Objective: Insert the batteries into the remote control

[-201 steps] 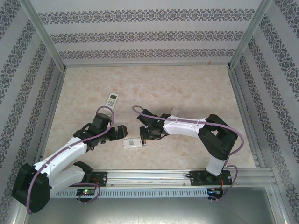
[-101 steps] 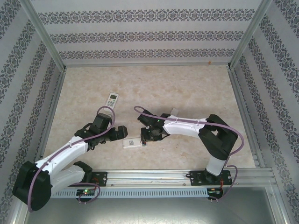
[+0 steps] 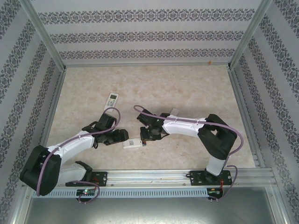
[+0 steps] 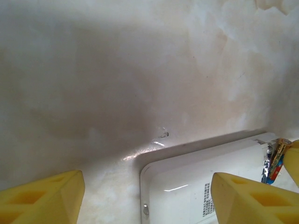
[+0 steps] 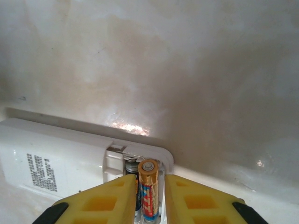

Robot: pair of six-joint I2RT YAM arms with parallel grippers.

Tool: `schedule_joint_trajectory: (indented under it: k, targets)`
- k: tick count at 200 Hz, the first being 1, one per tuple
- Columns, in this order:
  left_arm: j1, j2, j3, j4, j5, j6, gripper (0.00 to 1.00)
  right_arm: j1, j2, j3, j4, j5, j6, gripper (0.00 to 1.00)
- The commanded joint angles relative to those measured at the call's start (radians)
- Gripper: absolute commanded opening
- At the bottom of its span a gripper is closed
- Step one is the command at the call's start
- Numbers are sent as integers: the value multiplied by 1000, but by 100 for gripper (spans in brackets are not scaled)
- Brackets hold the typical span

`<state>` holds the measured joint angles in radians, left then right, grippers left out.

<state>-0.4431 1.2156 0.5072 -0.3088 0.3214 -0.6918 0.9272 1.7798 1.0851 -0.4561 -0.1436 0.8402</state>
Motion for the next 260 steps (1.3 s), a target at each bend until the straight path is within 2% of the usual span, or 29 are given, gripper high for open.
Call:
schedule_joint_trajectory:
  k: [1, 27, 48, 79, 104, 140, 176, 260]
  targets:
    - [10, 19, 4, 42, 48, -16, 67, 4, 21, 9, -13, -3, 25, 23]
    - [6, 33, -18, 70, 83, -49, 61, 14, 31, 3, -35, -7, 52, 20]
    - [3, 36, -44, 99, 106, -83, 57, 21, 41, 3, -84, -9, 122, 14]
    - [-9, 33, -73, 138, 111, -118, 54, 22, 52, 15, -85, -80, 146, 13]
    - [-21, 36, -82, 152, 110, -135, 54, 28, 66, 26, -110, -83, 129, 13]
    - [-34, 34, -91, 166, 104, -150, 54, 51, 129, 20, -99, -92, 126, 18]
    - [-35, 33, -96, 166, 97, -147, 54, 41, 66, 88, -160, -28, 69, 27]
    - [-34, 29, -78, 134, 64, -126, 55, 21, 7, 72, -148, -23, 94, 28]
